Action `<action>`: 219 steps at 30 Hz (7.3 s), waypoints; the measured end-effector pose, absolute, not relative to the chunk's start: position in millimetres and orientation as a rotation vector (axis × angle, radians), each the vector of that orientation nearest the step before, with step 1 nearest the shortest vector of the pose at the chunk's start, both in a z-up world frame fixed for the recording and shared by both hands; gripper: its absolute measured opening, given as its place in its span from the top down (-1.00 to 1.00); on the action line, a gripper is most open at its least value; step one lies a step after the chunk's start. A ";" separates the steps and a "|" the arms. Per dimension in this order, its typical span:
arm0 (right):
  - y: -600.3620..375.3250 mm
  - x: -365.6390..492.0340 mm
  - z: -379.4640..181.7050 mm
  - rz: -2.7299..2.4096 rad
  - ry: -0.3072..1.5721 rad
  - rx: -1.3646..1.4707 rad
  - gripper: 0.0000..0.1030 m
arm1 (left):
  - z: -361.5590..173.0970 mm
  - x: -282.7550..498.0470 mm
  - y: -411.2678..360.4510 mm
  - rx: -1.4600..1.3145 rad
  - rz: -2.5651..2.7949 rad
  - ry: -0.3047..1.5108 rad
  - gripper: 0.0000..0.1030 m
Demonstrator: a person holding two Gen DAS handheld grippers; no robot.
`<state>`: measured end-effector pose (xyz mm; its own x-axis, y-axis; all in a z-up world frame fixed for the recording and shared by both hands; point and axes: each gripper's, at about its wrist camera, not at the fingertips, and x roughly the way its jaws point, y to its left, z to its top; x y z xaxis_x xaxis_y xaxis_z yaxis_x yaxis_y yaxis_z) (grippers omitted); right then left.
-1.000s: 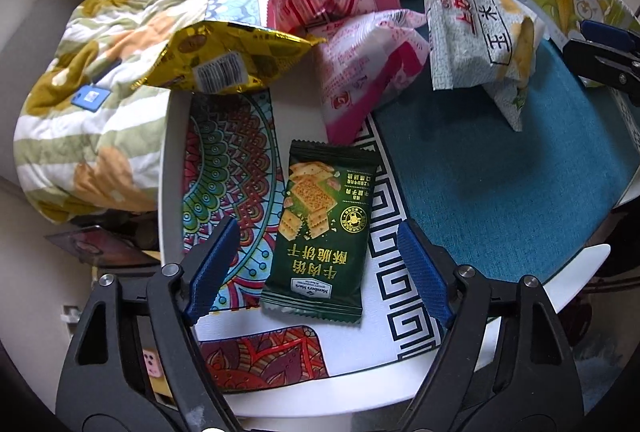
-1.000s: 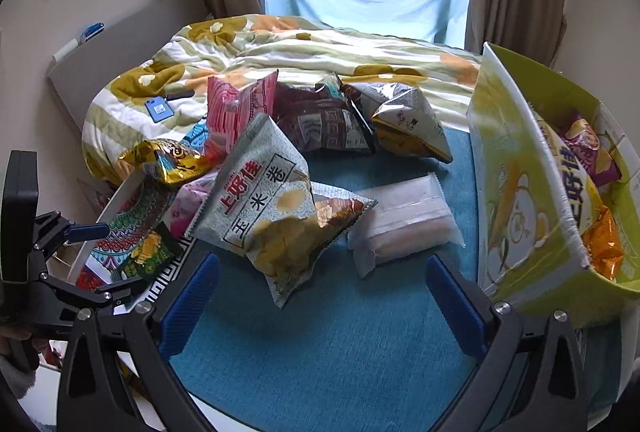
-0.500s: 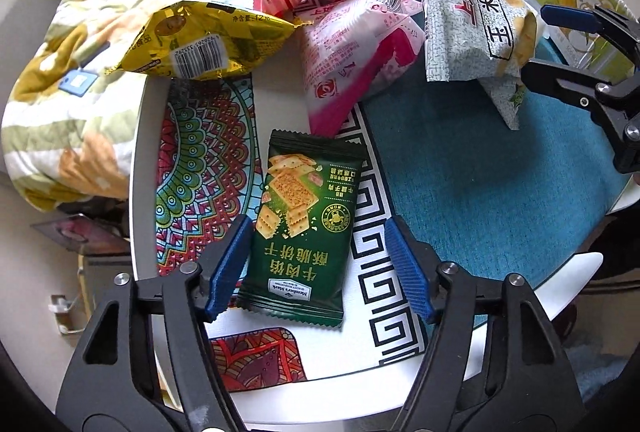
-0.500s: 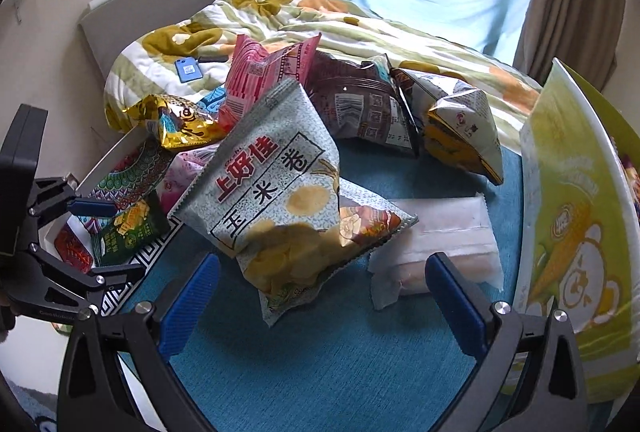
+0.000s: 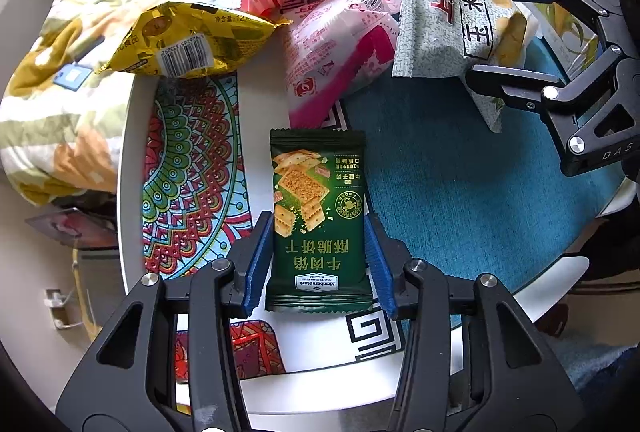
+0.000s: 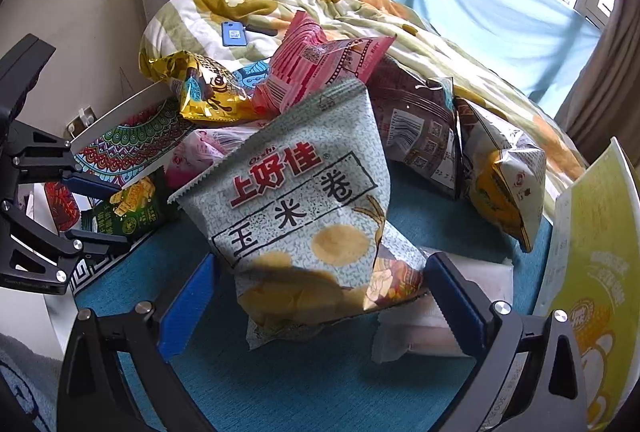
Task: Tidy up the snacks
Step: 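Grasp the green cracker pack with left tool while right grasps Oishi corn roll bag, then carry both held packs over the yellow box and open both tools, then withdraw both tools from the box back over the table, then grasp the gold Pillow bag with left tool while right grasps pink-white bag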
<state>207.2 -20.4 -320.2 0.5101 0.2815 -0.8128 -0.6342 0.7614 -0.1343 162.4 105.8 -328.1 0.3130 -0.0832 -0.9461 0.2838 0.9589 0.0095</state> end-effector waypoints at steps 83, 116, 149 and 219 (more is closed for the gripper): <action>-375.5 260.2 -154.5 0.198 0.871 0.109 -0.18 | -165.0 324.8 -252.4 0.005 -0.354 1.011 -0.95; -332.4 312.2 -186.6 0.253 0.883 0.080 -0.99 | -147.7 282.0 -190.1 0.005 -0.198 1.007 -0.95; -251.4 121.6 -77.0 -0.041 0.641 0.058 -1.00 | -60.0 145.6 -55.5 0.055 -0.269 0.747 -0.95; 40.7 254.8 -339.7 0.449 1.074 0.118 -0.92 | -301.0 299.6 164.4 -0.010 -0.108 1.119 -0.23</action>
